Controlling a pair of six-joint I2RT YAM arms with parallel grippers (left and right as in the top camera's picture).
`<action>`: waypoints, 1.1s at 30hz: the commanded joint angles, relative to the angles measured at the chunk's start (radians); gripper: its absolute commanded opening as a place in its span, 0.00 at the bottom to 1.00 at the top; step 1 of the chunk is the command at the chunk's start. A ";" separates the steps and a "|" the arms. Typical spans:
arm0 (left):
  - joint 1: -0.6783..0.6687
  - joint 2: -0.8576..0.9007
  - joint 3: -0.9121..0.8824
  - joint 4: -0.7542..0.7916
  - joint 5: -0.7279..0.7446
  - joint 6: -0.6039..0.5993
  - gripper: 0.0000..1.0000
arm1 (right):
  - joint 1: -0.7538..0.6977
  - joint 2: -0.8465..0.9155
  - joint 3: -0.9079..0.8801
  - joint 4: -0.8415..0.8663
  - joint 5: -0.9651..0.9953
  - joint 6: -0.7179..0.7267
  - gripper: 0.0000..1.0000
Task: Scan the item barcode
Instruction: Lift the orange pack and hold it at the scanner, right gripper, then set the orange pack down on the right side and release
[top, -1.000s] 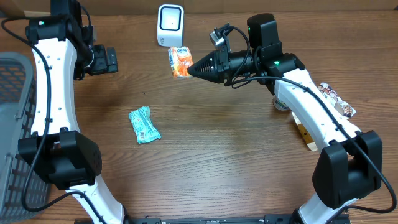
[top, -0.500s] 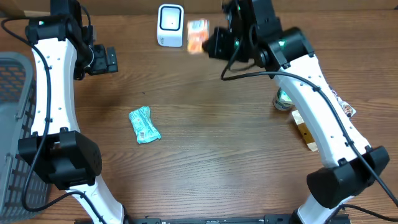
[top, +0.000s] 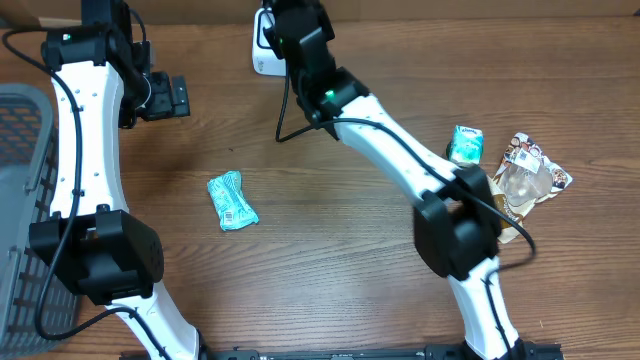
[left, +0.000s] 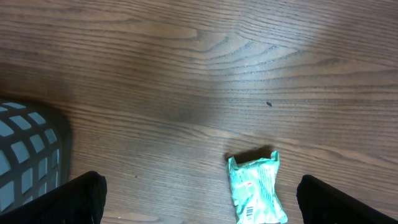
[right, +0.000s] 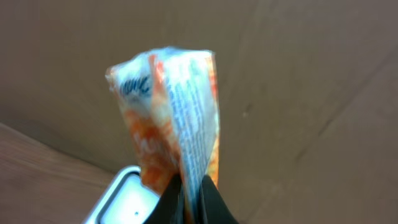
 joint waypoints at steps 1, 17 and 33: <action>0.000 -0.027 -0.001 0.001 0.004 0.025 1.00 | -0.013 0.109 0.009 0.132 0.034 -0.295 0.04; 0.000 -0.027 -0.001 0.001 0.004 0.025 1.00 | -0.004 0.274 0.009 0.281 0.002 -0.615 0.04; -0.001 -0.027 -0.001 0.001 0.004 0.025 1.00 | 0.059 -0.258 0.009 -0.452 0.020 0.135 0.04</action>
